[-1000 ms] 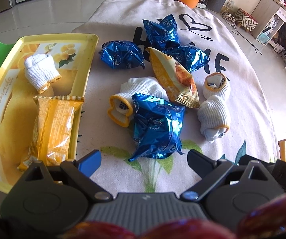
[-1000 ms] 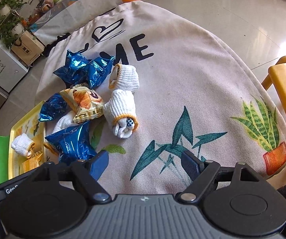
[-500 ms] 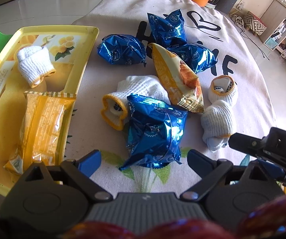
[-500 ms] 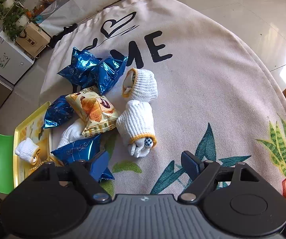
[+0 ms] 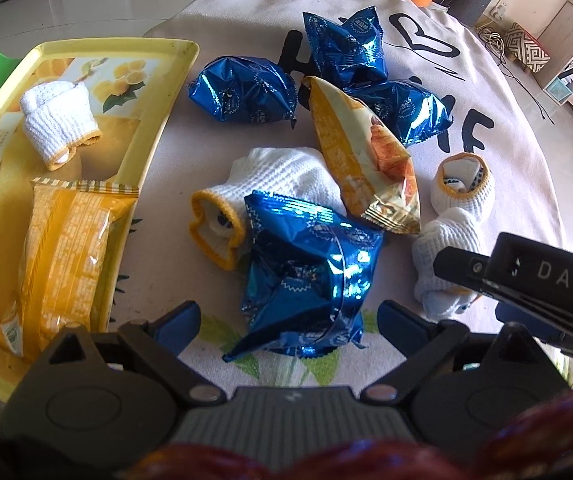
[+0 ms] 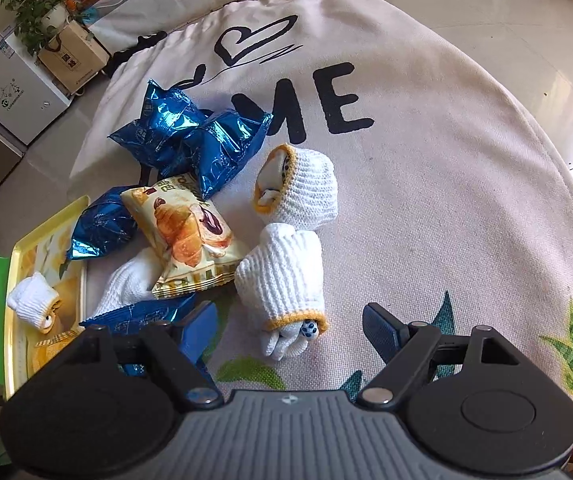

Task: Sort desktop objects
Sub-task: 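Grasp a white glove with the right tool while the left tool grasps a blue candy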

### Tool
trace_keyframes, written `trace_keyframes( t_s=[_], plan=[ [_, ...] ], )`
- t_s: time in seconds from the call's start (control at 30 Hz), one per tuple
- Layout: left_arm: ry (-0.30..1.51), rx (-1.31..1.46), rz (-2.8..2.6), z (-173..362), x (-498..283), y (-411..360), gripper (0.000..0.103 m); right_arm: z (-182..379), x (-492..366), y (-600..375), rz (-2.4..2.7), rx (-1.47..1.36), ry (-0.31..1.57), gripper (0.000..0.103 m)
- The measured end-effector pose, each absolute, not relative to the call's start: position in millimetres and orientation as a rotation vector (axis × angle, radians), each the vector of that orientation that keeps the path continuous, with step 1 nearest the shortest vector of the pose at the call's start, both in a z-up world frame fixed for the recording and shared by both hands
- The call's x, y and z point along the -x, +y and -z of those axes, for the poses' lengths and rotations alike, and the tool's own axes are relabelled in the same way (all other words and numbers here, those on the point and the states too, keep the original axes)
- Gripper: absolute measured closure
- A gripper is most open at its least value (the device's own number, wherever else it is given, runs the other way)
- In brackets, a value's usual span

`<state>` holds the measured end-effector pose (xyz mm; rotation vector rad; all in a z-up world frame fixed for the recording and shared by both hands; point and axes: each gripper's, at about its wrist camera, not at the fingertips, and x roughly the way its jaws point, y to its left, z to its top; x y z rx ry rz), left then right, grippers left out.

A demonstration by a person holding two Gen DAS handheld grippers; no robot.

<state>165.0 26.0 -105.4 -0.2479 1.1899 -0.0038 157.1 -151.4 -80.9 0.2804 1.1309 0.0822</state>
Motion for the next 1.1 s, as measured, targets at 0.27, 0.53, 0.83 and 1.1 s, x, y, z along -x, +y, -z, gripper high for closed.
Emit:
trace_keyframes(
  t_s=[0.27,0.53,0.83,1.1],
  plan=[
    [1.209,0.242,-0.024,114.8,-171.2,24.0,0.001,91.5,-165.5,-144.2,-0.080,-0.248,1.141,0.023],
    [1.238,0.249,-0.050,125.9,-177.2,23.8,0.000,99.8,-170.6,-139.2,-0.065,-0.217,1.140,0.023],
    [1.200,0.264,-0.076,125.0,-176.7,26.9,0.006,104.9,-173.7,-135.0,-0.056,-0.200,1.118,0.037],
    [1.186,0.287,0.007,117.4,-169.9,22.0,0.038,102.8,-168.8,-136.5,-0.060,-0.248,1.114,0.053]
  ],
)
